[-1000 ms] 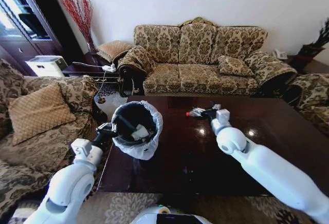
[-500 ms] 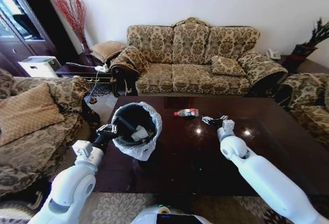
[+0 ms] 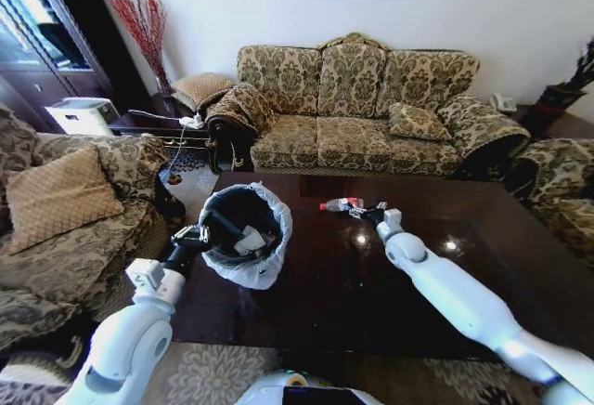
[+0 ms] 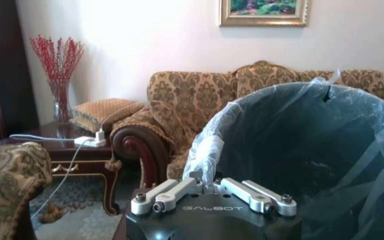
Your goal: Move to the front of the table and place the trash on the table into the trash bin.
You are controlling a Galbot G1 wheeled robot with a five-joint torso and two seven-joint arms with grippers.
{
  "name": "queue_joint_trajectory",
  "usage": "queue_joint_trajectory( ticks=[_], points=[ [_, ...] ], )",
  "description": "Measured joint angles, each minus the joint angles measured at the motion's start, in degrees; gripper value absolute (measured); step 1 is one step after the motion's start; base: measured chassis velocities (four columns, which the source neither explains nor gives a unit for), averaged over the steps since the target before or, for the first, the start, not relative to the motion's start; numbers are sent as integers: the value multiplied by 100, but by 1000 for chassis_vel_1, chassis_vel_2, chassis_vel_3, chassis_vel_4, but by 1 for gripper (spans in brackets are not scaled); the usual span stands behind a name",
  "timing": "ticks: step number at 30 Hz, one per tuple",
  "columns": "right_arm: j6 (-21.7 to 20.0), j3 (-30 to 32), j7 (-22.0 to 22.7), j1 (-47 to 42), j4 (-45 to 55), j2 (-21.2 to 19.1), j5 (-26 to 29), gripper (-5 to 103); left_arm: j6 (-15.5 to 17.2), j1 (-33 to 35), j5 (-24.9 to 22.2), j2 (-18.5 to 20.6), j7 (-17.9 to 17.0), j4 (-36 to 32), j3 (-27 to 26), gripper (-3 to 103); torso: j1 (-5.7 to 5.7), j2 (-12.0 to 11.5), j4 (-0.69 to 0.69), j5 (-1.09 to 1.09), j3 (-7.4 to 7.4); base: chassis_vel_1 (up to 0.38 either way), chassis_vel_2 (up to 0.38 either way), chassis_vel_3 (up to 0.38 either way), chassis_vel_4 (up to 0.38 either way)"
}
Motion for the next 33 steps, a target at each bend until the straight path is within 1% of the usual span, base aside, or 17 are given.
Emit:
queue_joint_trajectory(
  ticks=[1, 2, 3, 4, 5, 6, 8, 10, 11, 15, 16, 17, 18, 19, 20, 29, 33],
  points=[
    [56, -73, -436, 127, -146, -124, 165, 100, 0, -57, -9, 50, 3, 19, 25, 1, 0, 0, 2, 0, 0, 0, 0, 0, 0],
    [56, -73, -436, 127, -146, -124, 165, 100, 0, -57, -9, 50, 3, 19, 25, 1, 0, 0, 2, 0, 0, 0, 0, 0, 0],
    [118, -126, -712, 187, -212, -245, 274, 100, 0, -103, -18, 106, 3, 49, 52, 1, 0, 0, 1, 0, 0, 0, 0, 0, 0],
    [177, -289, -1284, 328, -310, -532, 468, 100, 1, -185, -30, 242, 30, 119, 115, 1, 0, 0, 1, -3, 0, 0, 0, 0, 0],
    [170, -364, -1582, 404, -359, -671, 529, 100, 3, -220, -34, 310, 49, 156, 148, 1, 0, 0, -1, -6, 0, 0, 0, 0, 0],
    [170, -364, -1582, 404, -359, -671, 529, 100, 3, -220, -34, 310, 49, 156, 148, 1, 0, 0, -1, -6, 0, 0, 0, 0, 0],
    [135, -616, -2272, 609, -497, -1016, 647, 100, 22, -334, -66, 481, 105, 242, 214, 1, 0, 0, -4, -7, -1, 0, 0, 0, 0],
    [147, -783, -2489, 744, -608, -1067, 665, 100, 25, -353, -74, 507, 134, 258, 210, 1, 0, 0, -6, -4, -1, 0, 0, 0, 0],
    [196, -1043, -2771, 985, -813, -1063, 657, 100, 29, -351, -85, 517, 161, 263, 184, 1, 0, 0, -5, -2, -1, 0, 0, 0, 0],
    [491, -1686, -3169, 1491, -1372, -877, 528, 100, 49, -353, -83, 482, 156, 266, 106, 1, 0, 0, -2, -2, -1, 0, 0, 0, 0],
    [772, -2033, -3365, 1764, -1819, -681, 362, 102, 93, -364, -84, 413, 148, 266, 73, 1, 0, 0, 1, 0, 0, 0, 0, 0, 0],
    [981, -2221, -3581, 1952, -2203, -503, 189, 98, 112, -364, -80, 339, 124, 266, 58, 1, 1, 0, 1, -5, 0, 0, 0, 0, 0],
    [1104, -2298, -3804, 2074, -2484, -369, 35, 96, 116, -354, -68, 289, 115, 265, 50, 1, 0, 0, 2, -7, 0, 0, 0, 0, 0],
    [1104, -2298, -3804, 2074, -2484, -369, 35, 96, 116, -354, -68, 289, 115, 265, 50, 1, 0, 0, 2, -7, 0, 0, 0, 0, 0],
    [1258, -2409, -4166, 2272, -2919, -136, -224, 94, 118, -329, -36, 215, 112, 262, 44, 1, 1, 0, 1, -5, 0, 0, 0, 0, 0],
    [1604, -3247, -5014, 3272, -4244, 796, -458, 98, 118, -300, 195, -175, 116, 275, 36, 1, 0, 0, 2, -7, 0, 0, 0, 0, 0],
    [1536, -3371, -5163, 3429, -4525, 1040, -740, 98, 116, -297, 275, -268, 128, 276, 55, 1, 0, 0, 2, -5, 0, 0, 0, 0, 0]
  ],
)
